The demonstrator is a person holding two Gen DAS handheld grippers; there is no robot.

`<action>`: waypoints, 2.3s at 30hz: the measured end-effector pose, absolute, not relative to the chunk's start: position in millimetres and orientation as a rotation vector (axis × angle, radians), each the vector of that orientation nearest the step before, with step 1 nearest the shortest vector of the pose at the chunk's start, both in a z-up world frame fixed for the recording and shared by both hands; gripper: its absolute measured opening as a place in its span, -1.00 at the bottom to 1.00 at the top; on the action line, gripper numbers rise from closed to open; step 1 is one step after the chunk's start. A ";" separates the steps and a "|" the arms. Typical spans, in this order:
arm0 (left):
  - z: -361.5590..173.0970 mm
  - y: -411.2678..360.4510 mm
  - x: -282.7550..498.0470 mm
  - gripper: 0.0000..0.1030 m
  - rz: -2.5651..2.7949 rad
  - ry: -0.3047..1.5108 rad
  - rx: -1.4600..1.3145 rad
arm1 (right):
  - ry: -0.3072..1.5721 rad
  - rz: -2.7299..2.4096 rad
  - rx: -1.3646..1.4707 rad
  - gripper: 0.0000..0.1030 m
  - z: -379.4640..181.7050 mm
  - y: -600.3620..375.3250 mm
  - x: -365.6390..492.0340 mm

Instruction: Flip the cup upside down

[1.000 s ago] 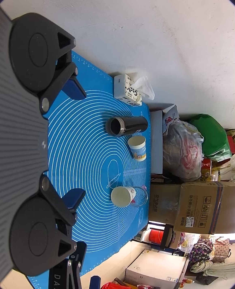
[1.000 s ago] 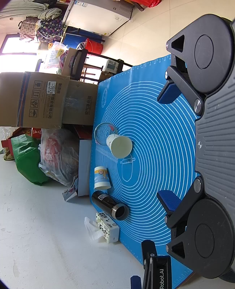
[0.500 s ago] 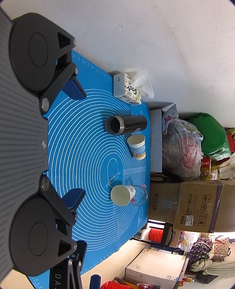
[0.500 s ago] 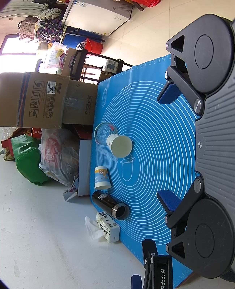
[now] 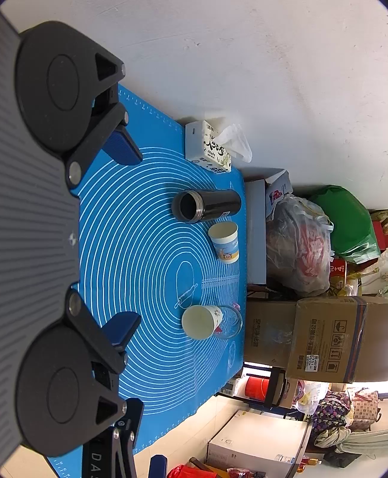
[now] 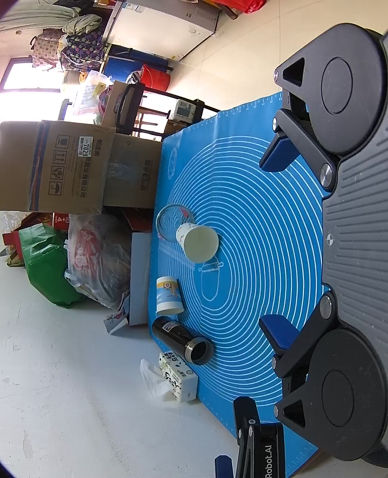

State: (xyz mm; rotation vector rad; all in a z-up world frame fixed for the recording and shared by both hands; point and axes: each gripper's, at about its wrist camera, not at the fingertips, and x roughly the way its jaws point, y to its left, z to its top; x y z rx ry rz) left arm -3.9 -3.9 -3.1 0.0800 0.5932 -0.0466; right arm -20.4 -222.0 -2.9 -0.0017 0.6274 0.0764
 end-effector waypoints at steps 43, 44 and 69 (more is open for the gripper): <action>1.3 3.3 25.9 0.99 -0.030 0.577 0.111 | 0.611 0.065 0.023 1.00 -3.0 -235.8 -5.0; 1.7 4.2 30.5 0.99 -0.025 0.576 0.113 | 0.609 0.061 0.024 1.00 -3.3 -236.7 -1.6; -50.0 29.7 289.7 0.98 0.127 0.672 0.176 | 0.612 0.018 0.051 1.00 -38.2 -257.4 101.8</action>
